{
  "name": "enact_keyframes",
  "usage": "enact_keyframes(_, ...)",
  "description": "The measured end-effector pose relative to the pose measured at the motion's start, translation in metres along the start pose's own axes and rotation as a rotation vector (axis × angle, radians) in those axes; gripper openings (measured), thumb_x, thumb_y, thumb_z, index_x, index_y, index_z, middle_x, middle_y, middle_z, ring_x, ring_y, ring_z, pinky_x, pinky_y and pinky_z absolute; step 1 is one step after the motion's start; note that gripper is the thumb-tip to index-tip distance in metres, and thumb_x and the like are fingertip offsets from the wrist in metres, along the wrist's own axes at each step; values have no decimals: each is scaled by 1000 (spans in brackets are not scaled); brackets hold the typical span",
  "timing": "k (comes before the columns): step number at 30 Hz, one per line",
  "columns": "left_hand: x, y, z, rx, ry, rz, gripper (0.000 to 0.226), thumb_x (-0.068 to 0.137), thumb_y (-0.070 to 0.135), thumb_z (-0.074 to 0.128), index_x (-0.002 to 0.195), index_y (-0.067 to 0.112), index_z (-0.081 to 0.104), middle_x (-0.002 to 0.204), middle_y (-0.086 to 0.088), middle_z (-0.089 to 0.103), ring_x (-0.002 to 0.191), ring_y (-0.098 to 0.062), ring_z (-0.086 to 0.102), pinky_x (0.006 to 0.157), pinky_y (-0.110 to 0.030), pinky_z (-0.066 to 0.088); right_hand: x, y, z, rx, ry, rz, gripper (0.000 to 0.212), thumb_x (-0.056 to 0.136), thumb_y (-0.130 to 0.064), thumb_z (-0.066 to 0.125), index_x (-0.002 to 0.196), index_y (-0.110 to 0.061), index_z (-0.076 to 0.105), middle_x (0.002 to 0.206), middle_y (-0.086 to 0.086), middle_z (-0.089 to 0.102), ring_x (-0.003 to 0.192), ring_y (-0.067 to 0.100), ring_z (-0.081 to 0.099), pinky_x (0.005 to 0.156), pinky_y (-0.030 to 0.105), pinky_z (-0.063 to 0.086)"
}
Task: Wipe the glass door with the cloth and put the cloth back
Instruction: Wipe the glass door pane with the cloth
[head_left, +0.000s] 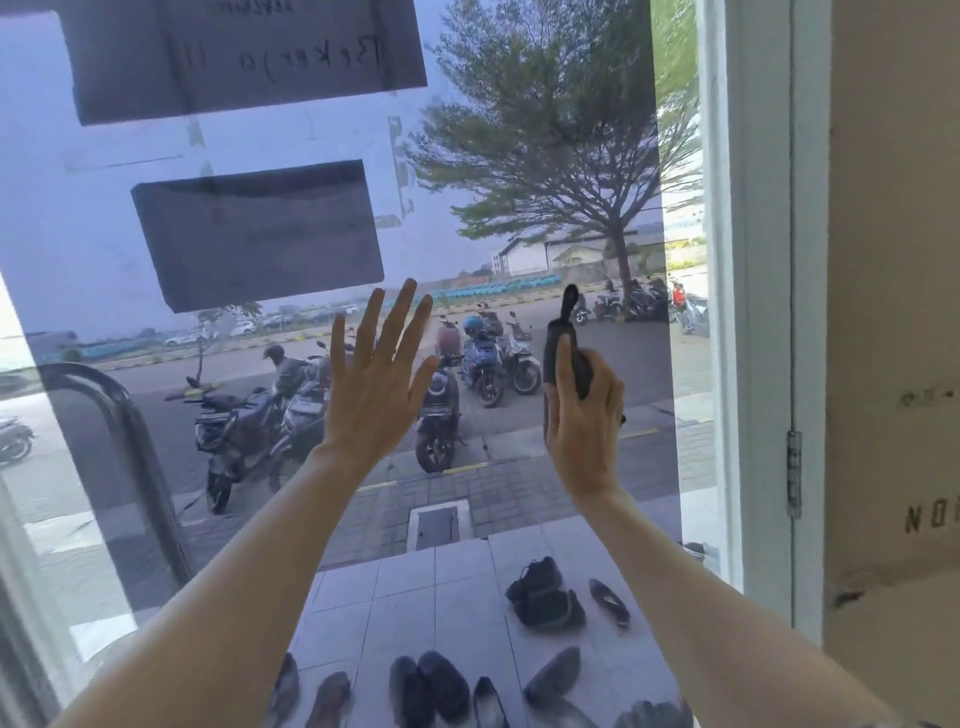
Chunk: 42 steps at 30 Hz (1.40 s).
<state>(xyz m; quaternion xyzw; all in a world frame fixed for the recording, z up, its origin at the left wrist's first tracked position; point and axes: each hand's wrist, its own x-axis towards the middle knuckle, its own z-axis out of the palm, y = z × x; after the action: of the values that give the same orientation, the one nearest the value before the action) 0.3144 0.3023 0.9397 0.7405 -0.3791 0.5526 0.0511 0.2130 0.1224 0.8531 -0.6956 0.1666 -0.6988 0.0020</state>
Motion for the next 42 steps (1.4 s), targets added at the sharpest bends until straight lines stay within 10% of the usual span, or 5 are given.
enact_keyframes(10,-23,-8,1,19,-51,46,56,99,46,17,146,18,28,154,-3,26,140,-25,28,110,-47,19,-28,-30,13,-55,-112,-308,55,86,-15,64,137,-12,43,128,12,34,114,30,39,83,45,51)
enact_keyframes(16,-25,-3,2,27,-69,14,55,98,42,21,147,17,26,155,-4,25,141,-26,25,111,-49,24,24,-34,14,-17,54,22,47,92,-12,53,138,-7,41,127,12,34,112,31,36,86,45,48)
enact_keyframes(22,-29,-4,0,-18,-91,31,56,98,41,17,148,16,20,157,-5,18,144,-26,17,114,-52,16,-64,-32,8,-2,-202,-351,67,77,1,69,137,-12,41,125,12,34,107,30,39,87,45,50)
enact_keyframes(35,-34,-6,4,-114,-24,-105,51,101,38,18,146,16,27,155,2,26,140,-19,27,110,-39,12,-18,-74,29,74,-67,-283,55,86,-6,61,138,-13,42,125,11,33,108,30,39,93,44,48)
enact_keyframes(42,-34,14,5,-158,-22,-188,56,98,41,21,147,15,23,156,-3,21,142,-24,20,113,-49,18,-28,-22,5,103,95,295,42,98,-21,37,139,-11,41,125,10,33,104,26,33,84,37,47)
